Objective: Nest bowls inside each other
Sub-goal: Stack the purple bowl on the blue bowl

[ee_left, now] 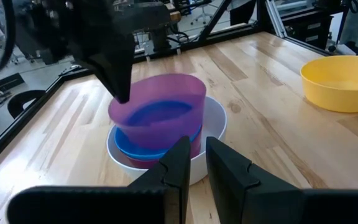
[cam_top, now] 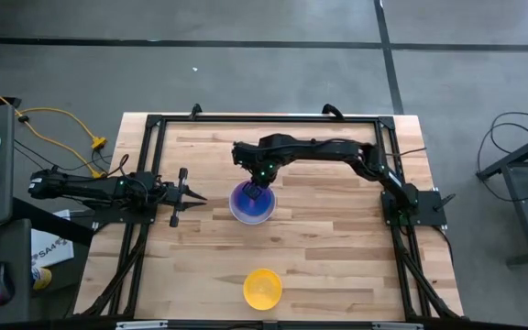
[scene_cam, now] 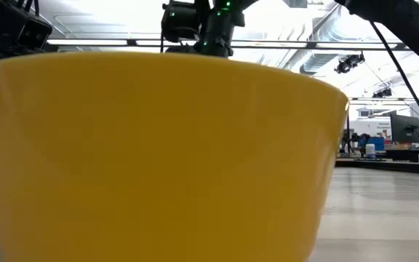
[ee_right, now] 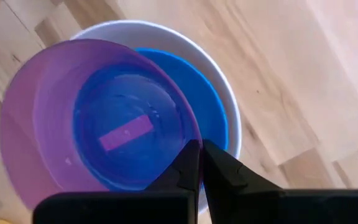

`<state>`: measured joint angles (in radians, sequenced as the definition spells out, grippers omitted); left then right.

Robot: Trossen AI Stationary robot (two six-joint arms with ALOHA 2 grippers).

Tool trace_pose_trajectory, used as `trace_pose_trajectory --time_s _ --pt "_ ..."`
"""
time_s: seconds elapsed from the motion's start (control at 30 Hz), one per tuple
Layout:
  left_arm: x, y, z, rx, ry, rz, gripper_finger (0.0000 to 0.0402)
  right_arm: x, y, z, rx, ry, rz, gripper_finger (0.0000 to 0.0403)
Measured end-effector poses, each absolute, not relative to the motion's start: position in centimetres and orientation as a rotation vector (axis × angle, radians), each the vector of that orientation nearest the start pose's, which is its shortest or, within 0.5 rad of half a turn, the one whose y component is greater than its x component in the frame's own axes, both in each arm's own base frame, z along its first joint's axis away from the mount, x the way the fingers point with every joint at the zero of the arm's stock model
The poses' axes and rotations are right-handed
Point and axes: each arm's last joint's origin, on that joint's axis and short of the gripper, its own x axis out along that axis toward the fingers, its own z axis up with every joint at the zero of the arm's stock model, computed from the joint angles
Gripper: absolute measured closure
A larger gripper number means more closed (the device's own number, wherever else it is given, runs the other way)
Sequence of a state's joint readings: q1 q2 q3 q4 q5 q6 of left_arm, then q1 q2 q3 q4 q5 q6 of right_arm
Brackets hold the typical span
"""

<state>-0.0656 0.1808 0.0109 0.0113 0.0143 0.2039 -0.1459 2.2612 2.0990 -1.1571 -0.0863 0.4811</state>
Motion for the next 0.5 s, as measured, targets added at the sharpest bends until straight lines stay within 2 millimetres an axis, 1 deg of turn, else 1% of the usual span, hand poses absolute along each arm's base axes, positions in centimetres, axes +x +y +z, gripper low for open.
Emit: trace_pose_trajectory --time_s 0.1,0.5 --pt "10.71 -0.75 15.34 0.208 0.149 -0.096 0.035 45.97 -6.54 22.94 0.558 1.289 -0.369 0.0399" --pt "10.72 -0.75 15.34 0.208 0.15 -0.096 0.035 46.04 -6.54 23.06 0.545 1.278 -0.366 0.0397"
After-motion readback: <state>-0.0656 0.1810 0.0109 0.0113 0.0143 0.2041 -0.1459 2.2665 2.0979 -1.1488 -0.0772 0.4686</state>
